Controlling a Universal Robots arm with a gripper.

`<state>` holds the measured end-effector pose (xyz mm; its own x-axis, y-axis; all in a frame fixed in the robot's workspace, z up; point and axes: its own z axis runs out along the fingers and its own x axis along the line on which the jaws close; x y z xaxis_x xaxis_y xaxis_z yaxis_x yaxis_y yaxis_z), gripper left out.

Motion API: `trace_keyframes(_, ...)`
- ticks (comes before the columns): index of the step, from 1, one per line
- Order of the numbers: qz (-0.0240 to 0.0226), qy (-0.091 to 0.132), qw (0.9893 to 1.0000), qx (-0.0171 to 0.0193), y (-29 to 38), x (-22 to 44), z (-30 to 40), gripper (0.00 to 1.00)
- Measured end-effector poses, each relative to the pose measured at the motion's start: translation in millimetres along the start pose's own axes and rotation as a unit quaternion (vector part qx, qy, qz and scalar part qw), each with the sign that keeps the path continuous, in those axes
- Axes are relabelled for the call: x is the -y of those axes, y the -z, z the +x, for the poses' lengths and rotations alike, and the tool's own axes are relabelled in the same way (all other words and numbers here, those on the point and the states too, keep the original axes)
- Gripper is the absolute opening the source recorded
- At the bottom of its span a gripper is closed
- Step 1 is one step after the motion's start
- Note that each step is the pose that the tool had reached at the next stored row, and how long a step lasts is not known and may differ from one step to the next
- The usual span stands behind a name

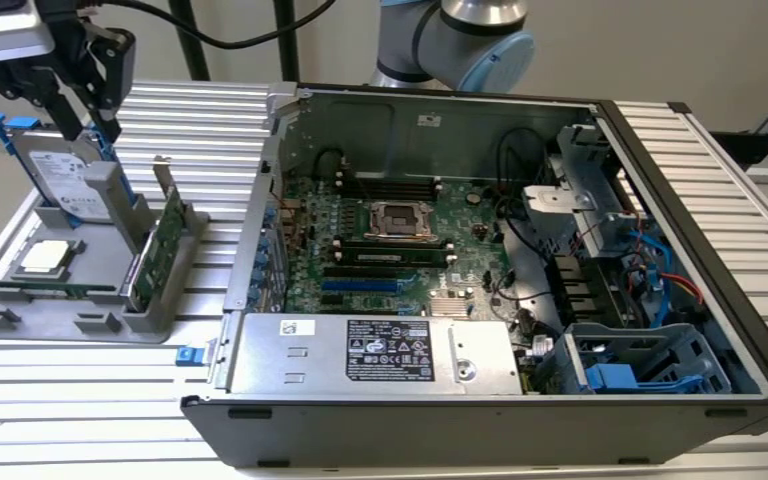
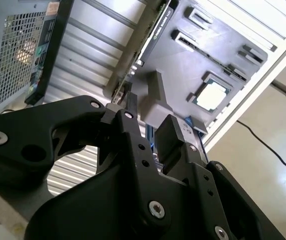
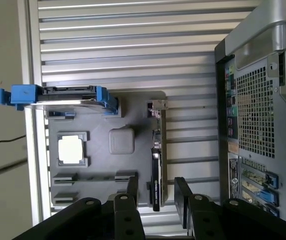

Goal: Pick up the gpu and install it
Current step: 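Pick up the gpu and move the gpu toward the slot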

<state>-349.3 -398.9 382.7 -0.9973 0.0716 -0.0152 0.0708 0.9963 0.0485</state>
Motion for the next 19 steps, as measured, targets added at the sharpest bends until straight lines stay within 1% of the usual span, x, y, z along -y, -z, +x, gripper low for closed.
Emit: trace_keyframes(19, 0.0, 0.0, 1.0, -0.0001, -6.9, 0.4, 0.1, 1.0)
